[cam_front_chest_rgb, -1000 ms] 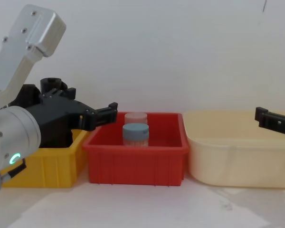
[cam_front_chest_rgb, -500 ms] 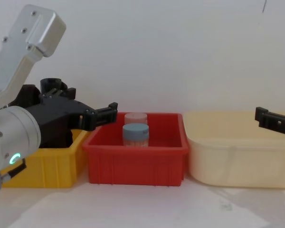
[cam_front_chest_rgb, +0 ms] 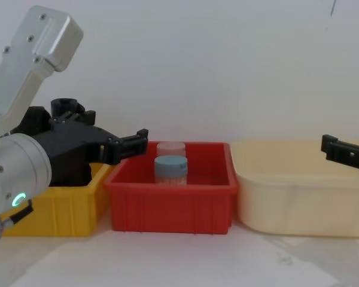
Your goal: Pick up the garbage bag with the one hand and transfer it to the other hand.
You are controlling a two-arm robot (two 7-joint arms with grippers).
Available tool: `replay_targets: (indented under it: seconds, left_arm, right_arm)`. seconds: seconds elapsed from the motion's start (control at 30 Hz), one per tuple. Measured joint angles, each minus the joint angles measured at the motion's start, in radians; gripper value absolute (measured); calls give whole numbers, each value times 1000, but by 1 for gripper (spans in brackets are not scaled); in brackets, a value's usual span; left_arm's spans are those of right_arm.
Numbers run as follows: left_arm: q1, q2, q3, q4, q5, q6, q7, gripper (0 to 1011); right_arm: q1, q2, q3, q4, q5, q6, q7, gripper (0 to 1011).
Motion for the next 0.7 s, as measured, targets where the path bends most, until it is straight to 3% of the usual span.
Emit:
replay_targets:
  seconds: [0.5, 0.7]
  left_arm:
    - [2, -1, -3, -4, -3, 26, -5, 1001]
    - [38, 15, -28, -34, -37, 59, -19, 1001]
  right_arm:
    - [0, 0, 0, 0, 0, 0, 0, 1000]
    - [0, 0, 0, 0, 0, 0, 0, 1000]
